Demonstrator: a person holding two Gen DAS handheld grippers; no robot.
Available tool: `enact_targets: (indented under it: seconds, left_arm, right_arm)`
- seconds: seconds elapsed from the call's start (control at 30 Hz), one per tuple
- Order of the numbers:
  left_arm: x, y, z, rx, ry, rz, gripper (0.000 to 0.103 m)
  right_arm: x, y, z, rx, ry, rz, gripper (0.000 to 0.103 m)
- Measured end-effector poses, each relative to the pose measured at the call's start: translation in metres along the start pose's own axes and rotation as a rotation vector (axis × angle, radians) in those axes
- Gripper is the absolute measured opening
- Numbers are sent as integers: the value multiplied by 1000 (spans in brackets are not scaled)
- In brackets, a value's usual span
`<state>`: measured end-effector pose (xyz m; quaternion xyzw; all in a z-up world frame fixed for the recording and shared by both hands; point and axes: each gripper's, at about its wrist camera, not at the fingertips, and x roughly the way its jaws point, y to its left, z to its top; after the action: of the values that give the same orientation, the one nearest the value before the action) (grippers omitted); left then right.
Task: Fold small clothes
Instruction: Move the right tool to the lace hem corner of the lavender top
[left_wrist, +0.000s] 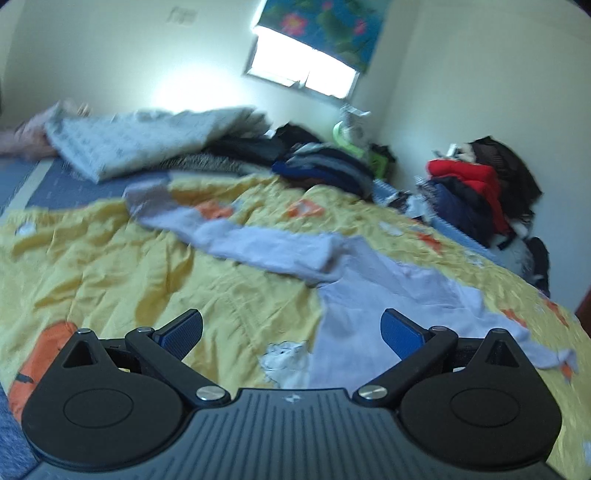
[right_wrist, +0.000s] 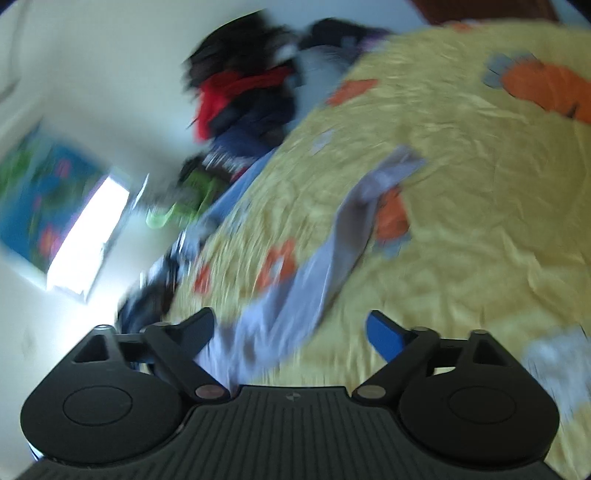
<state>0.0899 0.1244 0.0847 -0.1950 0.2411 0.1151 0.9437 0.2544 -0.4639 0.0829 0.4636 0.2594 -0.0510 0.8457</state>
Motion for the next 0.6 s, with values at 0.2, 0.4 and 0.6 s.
enact_targets:
  seconds: [0.2,0.4,0.6]
  left_arm:
    - [47,6,-7,-59,93,38,103]
    - [77,3,-15,-60,132,69,103]
    - [93,-6,-17,-24,173,85,103]
  right_arm:
    - [73,-50,65,216,-5,-38,68]
    - [124,-77,93,303,14,-57,59]
    - [140,-78,104,276,15,-72,42]
